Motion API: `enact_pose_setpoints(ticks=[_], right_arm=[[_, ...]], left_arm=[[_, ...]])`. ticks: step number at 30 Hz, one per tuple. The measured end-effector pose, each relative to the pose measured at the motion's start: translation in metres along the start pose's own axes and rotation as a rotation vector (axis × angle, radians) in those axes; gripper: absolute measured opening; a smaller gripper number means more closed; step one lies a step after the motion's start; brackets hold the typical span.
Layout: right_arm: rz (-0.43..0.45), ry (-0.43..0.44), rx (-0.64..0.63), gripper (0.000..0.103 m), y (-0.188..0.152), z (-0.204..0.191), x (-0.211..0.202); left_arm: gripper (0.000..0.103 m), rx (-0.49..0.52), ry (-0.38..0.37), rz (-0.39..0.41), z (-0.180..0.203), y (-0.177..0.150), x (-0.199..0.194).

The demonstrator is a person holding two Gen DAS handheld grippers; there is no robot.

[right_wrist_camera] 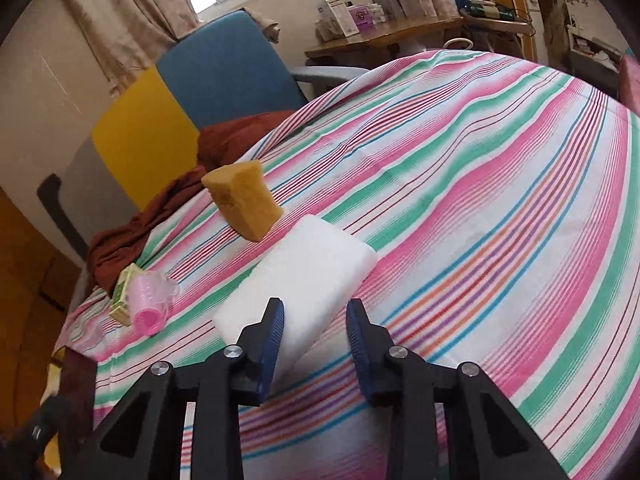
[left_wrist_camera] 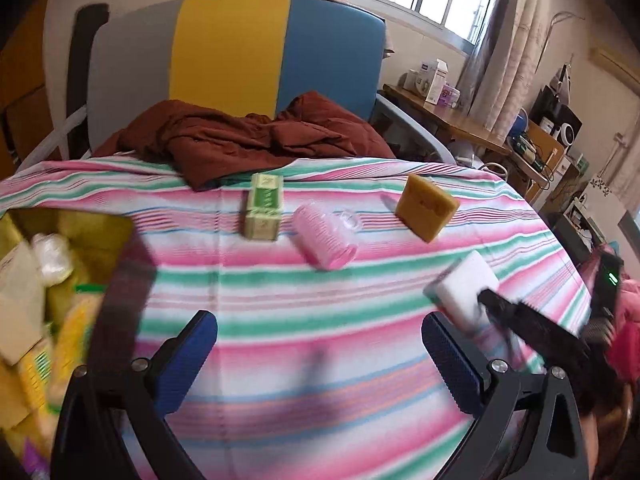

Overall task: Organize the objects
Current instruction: 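Grasp the white sponge block with the right tool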

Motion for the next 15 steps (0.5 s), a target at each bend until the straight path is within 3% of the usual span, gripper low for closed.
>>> enact_pose_setpoints(ticks=[4,8,10,12,15], right_arm=[[-0.019,0.067,0.010,0.032,0.000,0.000,0.000],[-0.032,0.028,0.046,0.063,0.012,-0.008,0.004],[-0.049,0.001,0.058,0.071,0.015,-0.017,0.011],[-0.090,-0.081,0.041,0.074,0.016,-0.021,0.017],[-0.091,-0.117,0.063,0.074,0.019,-0.023,0.028]], left_arm=[[0.103,0.012,0.029,-0.041,0.018,0.016,0.036],[0.103,-0.034,0.095,-0.115,0.026,0.037,0.077],[0.103,-0.063,0.107,-0.183,0.029,0.045,0.098],[0.103,-0.110,0.122,-0.202,0.028,0.049,0.108],[0.103,-0.108,0.150,-0.204,0.027,0.053,0.120]])
Point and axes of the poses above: each gripper's, at about its wrist camera, not at the fingertips, and x roughly the way its jaws point, z to its right, y to its top, the point moved 2 cm from there along x, roughly the way its jaws point, and after that the axes turned 6 degrees about y, right-handed, at the moved point
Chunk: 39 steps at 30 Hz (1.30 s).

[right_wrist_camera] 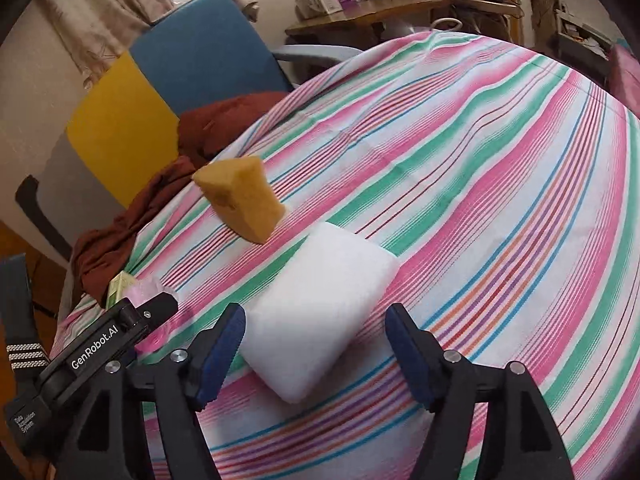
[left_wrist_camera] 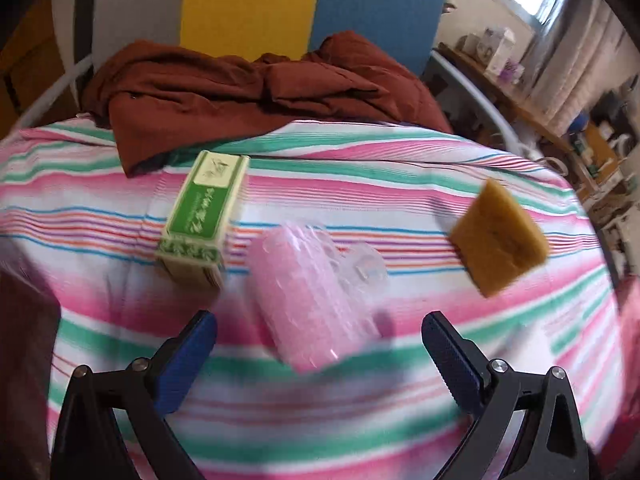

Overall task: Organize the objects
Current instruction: 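Grasp the white sponge block with the right tool, then grasp the pink hair roller with the left tool while the right tool holds the sponge block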

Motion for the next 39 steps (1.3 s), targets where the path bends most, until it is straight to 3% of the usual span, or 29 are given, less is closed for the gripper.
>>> enact_pose_setpoints(ticks=[4,8,10,17,22,25,33,39], right_arm=[[0.023,-0.075,0.027,0.074,0.006,-0.005,0.010],[0.025,-0.200,-0.075,0.078,0.007,-0.019,0.025],[0.021,-0.235,-0.137,0.078,0.005,-0.024,0.030],[0.070,-0.123,-0.213,0.064,-0.011,-0.018,0.017],[0.132,-0.028,-0.165,0.062,-0.023,-0.008,-0.006],[0.194,0.013,-0.151,0.062,-0.025,-0.007,-0.014],[0.289,0.028,-0.166,0.062,-0.028,-0.012,-0.026],[0.302,0.040,-0.124,0.062,-0.031,0.000,-0.032]], left_arm=[[0.093,0.056,0.008,0.071,-0.001,0.000,0.003],[0.079,0.130,0.030,0.134,0.000,-0.006,0.002],[0.058,0.144,0.016,0.150,-0.003,-0.008,-0.001],[0.057,0.096,-0.106,0.179,-0.026,-0.022,-0.017],[0.057,0.041,-0.138,0.210,-0.037,-0.032,-0.027],[0.057,0.029,-0.138,0.272,-0.043,-0.041,-0.042],[0.057,0.177,-0.112,0.482,-0.026,-0.070,-0.086],[0.057,0.190,-0.134,0.502,-0.031,-0.075,-0.095]])
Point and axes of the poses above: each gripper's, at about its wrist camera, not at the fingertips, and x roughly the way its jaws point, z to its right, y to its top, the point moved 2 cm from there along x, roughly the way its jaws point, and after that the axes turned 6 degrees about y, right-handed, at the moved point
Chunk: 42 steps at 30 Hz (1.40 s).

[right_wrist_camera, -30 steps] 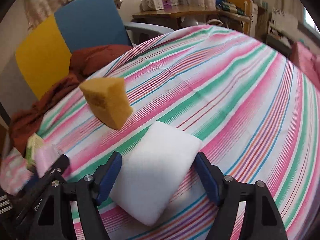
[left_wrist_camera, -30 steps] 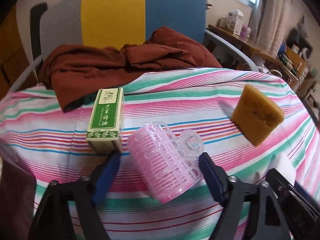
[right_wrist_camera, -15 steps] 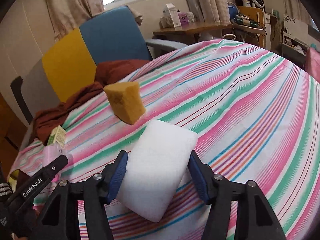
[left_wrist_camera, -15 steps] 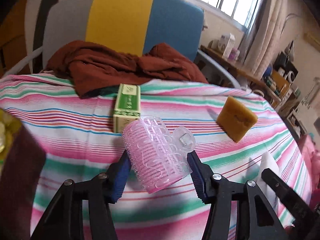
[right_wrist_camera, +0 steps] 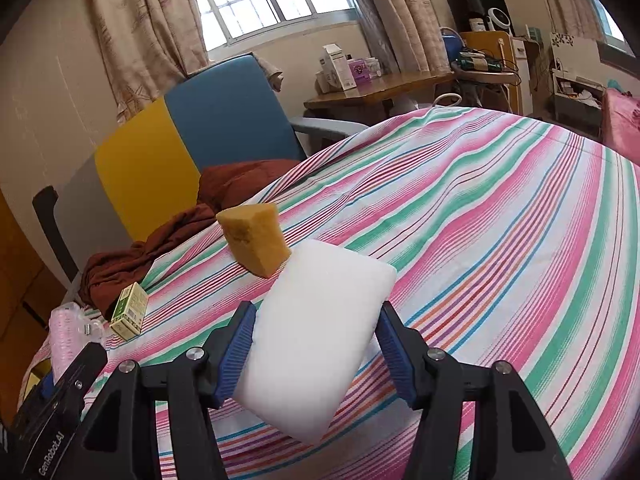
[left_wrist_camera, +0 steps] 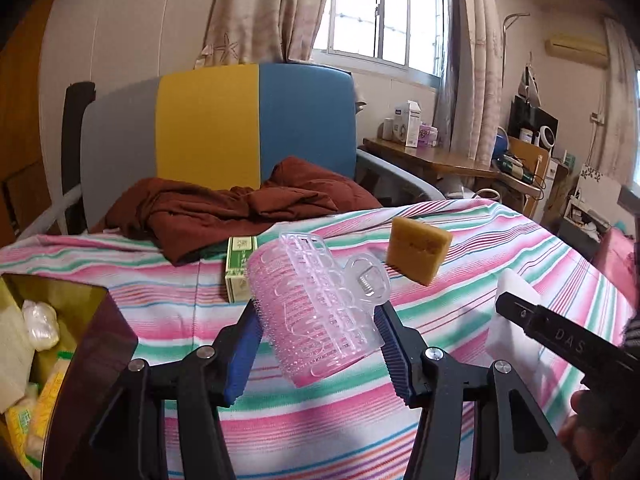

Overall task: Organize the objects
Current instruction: 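Grasp the pink hair roller with the left tool while the right tool holds the sponge block, then carry the roller and sponge block into the gold tray and release both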

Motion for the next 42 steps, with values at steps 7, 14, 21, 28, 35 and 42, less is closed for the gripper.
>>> enact_pose_setpoints(ticks=[7,14,21,28,35,42], right_arm=[[0.035,0.008,-0.029,0.062,-0.006,-0.009,-0.023],[-0.015,0.018,-0.009,0.062,-0.019,-0.009,-0.038],[-0.026,0.027,-0.052,0.062,-0.035,-0.017,-0.059],[-0.037,0.046,-0.028,0.062,-0.049,-0.019,-0.074],[-0.068,0.100,-0.065,0.062,-0.060,-0.042,-0.083],[-0.114,0.206,-0.139,0.062,-0.081,-0.089,-0.092]], left_arm=[[0.057,-0.078,-0.011,-0.030,-0.018,-0.004,-0.011],[0.057,-0.099,-0.086,-0.076,-0.024,-0.015,-0.040],[0.057,-0.142,-0.162,-0.076,-0.036,-0.016,-0.075],[0.057,-0.181,-0.244,-0.053,-0.051,-0.012,-0.110],[0.057,-0.159,-0.189,-0.033,-0.075,-0.016,-0.137],[0.057,-0.174,-0.123,-0.043,-0.117,-0.034,-0.156]])
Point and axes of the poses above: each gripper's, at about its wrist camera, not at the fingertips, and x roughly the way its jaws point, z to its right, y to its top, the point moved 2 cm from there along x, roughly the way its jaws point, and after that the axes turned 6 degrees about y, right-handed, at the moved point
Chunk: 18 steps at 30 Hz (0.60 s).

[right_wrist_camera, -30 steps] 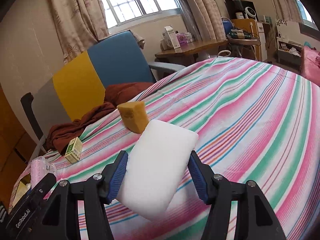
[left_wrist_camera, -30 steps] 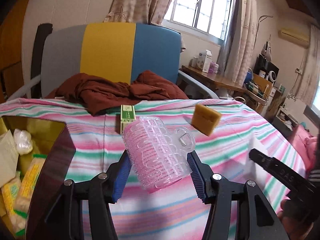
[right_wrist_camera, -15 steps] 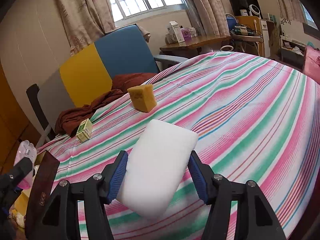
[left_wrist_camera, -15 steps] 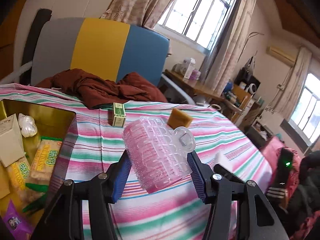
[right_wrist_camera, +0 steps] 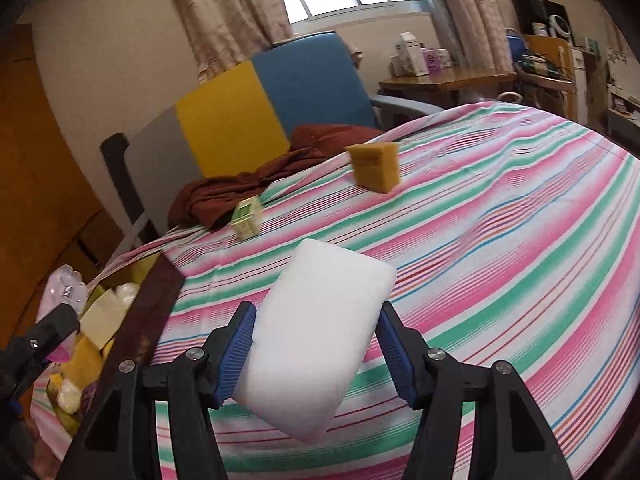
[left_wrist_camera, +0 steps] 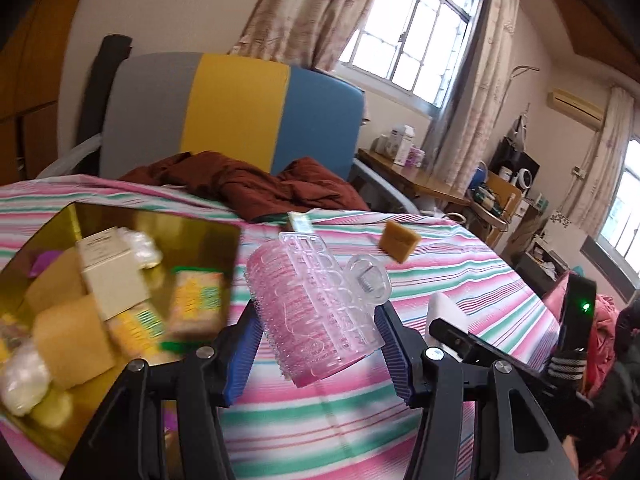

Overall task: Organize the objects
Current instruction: 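Carry the roller and sponge block into the gold tray and release both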

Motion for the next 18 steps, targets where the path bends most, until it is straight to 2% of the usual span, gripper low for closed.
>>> enact_pose_setpoints(ticks=[7,13,18], right_arm=[[-0.034,0.169,-0.078,0.062,-0.012,-0.074,0.001],[-0.085,0.311,-0.163,0.062,-0.021,-0.142,0.007],[-0.136,0.372,-0.235,0.063,-0.029,-0.186,0.027]], left_arm=[[0.058,-0.012,0.084,0.024,-0.053,-0.013,-0.029],[0.058,-0.035,0.169,0.015,-0.099,-0.023,-0.043],[0.058,-0.037,0.209,-0.019,-0.124,-0.033,-0.044]])
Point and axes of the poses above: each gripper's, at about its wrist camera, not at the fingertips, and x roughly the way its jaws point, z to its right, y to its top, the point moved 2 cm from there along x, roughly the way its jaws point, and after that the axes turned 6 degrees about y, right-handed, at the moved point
